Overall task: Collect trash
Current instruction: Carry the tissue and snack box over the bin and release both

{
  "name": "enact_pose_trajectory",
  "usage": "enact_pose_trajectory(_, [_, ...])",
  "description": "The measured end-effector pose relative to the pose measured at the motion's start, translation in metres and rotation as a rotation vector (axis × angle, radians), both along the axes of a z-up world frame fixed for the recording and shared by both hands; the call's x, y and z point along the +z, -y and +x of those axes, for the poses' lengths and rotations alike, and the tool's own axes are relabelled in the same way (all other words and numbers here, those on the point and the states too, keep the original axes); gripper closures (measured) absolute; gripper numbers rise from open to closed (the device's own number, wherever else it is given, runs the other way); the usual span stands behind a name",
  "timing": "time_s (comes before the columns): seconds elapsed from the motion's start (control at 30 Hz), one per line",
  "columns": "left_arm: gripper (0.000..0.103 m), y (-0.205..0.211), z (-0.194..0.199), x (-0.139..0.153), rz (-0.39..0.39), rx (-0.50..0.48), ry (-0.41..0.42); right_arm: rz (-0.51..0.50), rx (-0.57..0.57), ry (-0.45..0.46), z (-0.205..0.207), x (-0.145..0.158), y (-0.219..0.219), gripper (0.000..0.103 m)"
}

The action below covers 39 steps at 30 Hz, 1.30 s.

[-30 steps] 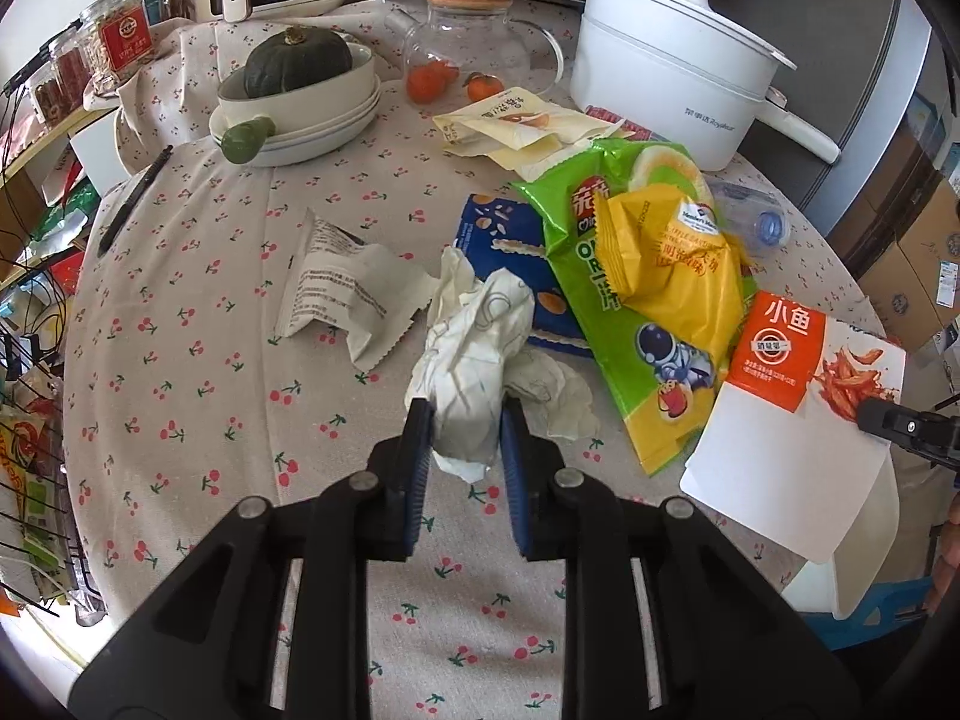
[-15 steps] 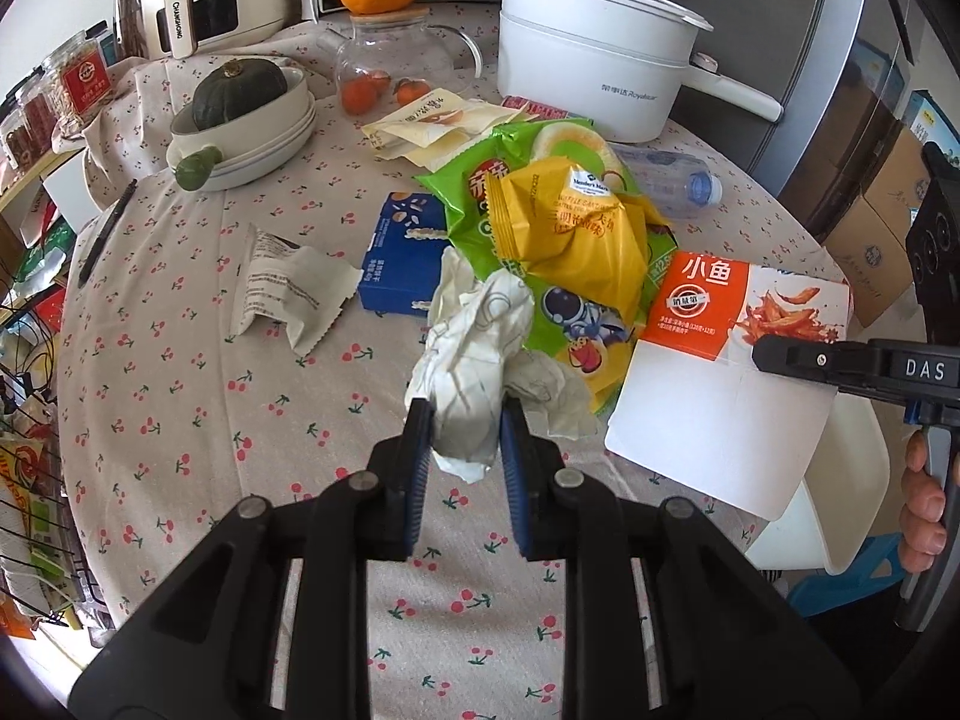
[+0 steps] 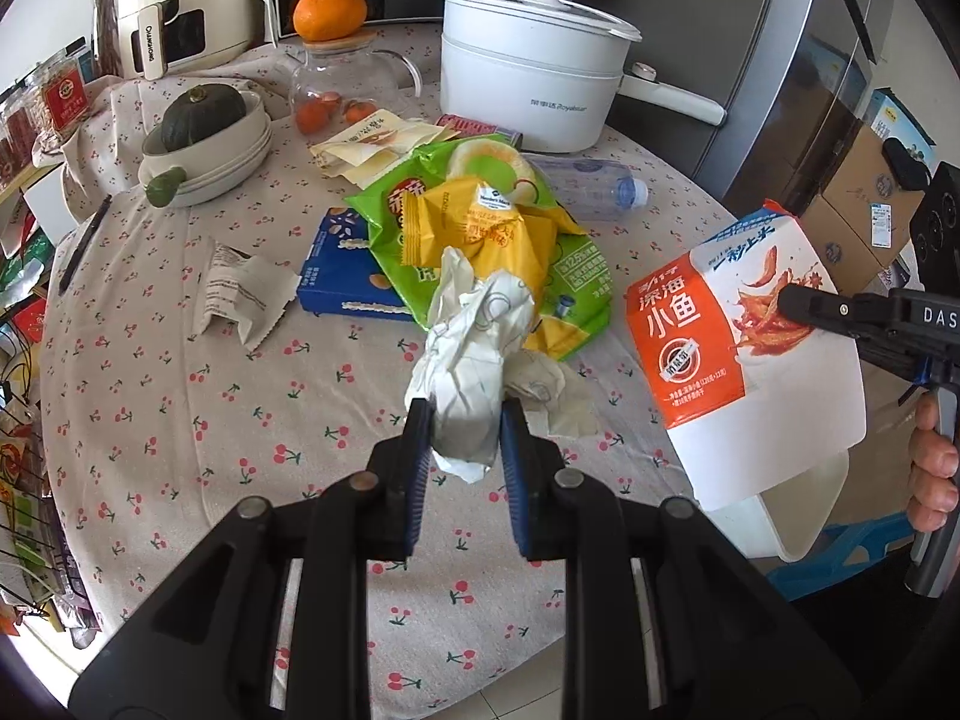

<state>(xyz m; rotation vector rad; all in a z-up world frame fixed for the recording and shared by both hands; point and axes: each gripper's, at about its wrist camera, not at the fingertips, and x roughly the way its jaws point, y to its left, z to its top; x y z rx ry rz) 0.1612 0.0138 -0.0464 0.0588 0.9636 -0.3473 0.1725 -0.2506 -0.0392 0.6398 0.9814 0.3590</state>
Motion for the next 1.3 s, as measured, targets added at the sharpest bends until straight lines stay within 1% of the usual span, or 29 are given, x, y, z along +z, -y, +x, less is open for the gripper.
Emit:
enact_pose_trajectory(0.13, [0.078,0.018,-0.009,0.004,-0.011,-0.053,0.008,-0.009,-0.026,0.03,-0.021,0.012,0.028,0.1])
enact_pose_trajectory(0.37, [0.078,0.066,-0.028,0.004,-0.019,-0.168,0.014,-0.03,-0.093,0.054,-0.066,0.023,0.09,0.1])
enact_pose_trajectory(0.53, [0.078,0.109,-0.042,0.001,-0.016,-0.264,0.014,-0.036,-0.16,0.035,-0.096,0.019,0.135,0.1])
enact_pose_trajectory(0.7, [0.078,0.152,-0.055,-0.008,0.002,-0.361,0.01,-0.053,-0.222,-0.008,-0.117,0.006,0.173,0.099])
enact_pose_trajectory(0.83, [0.078,0.182,-0.062,-0.02,0.024,-0.418,-0.009,-0.073,-0.248,-0.051,-0.128,-0.006,0.191,0.098])
enact_pose_trajectory(0.9, [0.078,0.195,-0.064,-0.027,0.031,-0.441,-0.02,-0.08,-0.258,-0.059,-0.132,-0.009,0.198,0.098])
enact_pose_trajectory(0.97, [0.078,0.208,-0.067,-0.032,0.034,-0.461,-0.03,-0.113,-0.267,-0.068,-0.135,-0.01,0.203,0.099])
enact_pose_trajectory(1.07, [0.078,0.225,-0.072,-0.041,0.037,-0.487,-0.043,-0.138,-0.266,-0.081,-0.138,-0.014,0.209,0.1])
enact_pose_trajectory(1.3, [0.078,0.259,-0.078,-0.059,0.049,-0.531,-0.066,-0.158,-0.293,-0.151,-0.139,-0.033,0.224,0.1])
